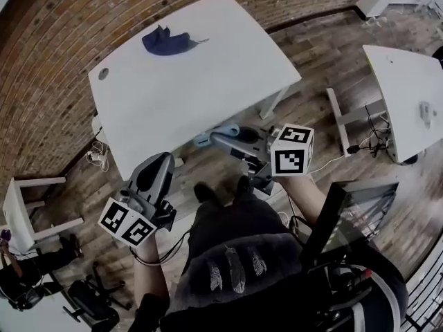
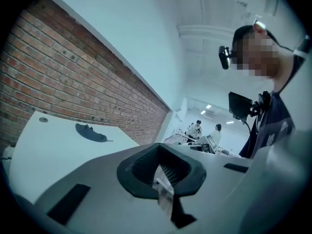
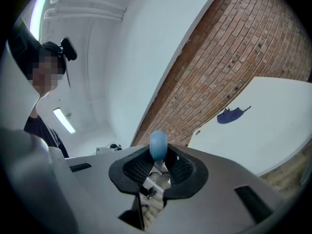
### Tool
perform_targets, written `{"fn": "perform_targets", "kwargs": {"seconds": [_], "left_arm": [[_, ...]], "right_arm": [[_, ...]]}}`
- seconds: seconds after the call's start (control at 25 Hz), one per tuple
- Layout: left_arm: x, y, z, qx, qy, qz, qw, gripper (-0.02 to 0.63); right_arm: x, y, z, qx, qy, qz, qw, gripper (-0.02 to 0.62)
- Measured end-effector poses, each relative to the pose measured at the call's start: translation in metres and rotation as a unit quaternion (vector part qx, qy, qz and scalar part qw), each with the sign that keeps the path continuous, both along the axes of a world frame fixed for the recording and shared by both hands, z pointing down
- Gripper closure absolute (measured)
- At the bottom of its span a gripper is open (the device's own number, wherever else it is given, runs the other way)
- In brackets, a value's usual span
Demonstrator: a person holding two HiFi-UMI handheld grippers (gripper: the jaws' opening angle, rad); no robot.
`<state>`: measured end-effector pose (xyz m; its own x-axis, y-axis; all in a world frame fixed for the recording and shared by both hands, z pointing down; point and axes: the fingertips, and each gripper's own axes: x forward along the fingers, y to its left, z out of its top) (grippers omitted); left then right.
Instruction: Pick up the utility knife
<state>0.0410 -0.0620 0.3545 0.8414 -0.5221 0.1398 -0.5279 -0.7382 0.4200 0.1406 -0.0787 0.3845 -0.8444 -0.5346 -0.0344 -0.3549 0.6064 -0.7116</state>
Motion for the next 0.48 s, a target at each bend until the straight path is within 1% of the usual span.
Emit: {"fn": "perform_targets", "kwargs": {"seconds": [0.12,0.28,0.4,0.48], "left_arm": [[0.004,0.004,0.0,0.005,-0.007,0.006,0.9999,0.607],[-0.004,0.011,-0.001,0.012,-0.002,0.015,0.9998,0.607],[-0.018,0.018,-0.002,0.018,0.005,0.018,0.9997,0.607],[-0.035,0.02,-0.003,0.02,0.011,0.016,0.9996,0.607]], "right_arm": [[0.002,0.006,0.002,-0.004,0.009,0.006,1.0,0.525],[-0.005,0.01,-0.004,0.004,0.021,0.017,1.0,0.525],[-0.018,0.013,-0.01,0.011,0.033,0.021,0.999,0.525],[-0.034,0.015,-0.016,0.02,0.044,0.019,0.999,0.525]]}}
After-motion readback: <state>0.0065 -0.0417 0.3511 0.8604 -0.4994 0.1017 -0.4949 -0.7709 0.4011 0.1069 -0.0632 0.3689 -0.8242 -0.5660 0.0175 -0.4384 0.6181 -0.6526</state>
